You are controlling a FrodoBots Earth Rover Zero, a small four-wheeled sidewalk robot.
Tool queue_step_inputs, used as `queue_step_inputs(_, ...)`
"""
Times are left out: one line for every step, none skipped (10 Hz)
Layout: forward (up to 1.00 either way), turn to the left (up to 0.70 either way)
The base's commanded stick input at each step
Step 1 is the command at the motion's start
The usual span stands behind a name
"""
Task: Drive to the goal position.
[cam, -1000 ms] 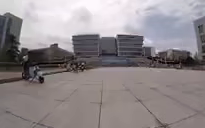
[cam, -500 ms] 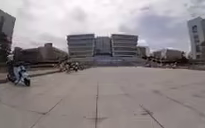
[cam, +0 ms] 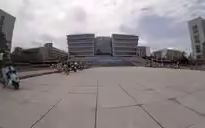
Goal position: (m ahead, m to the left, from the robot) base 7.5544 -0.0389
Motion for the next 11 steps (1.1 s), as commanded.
queue_step_inputs(1.00,0.00)
queue_step_inputs(1.00,0.00)
queue_step_inputs(1.00,-0.05)
queue_step_inputs(1.00,-0.24)
queue_step_inputs(1.00,-0.36)
queue_step_inputs(1.00,-0.03)
queue_step_inputs(1.00,0.00)
queue_step_inputs(1.00,0.00)
queue_step_inputs(1.00,0.00)
queue_step_inputs(1.00,0.00)
queue_step_inputs(1.00,0.00)
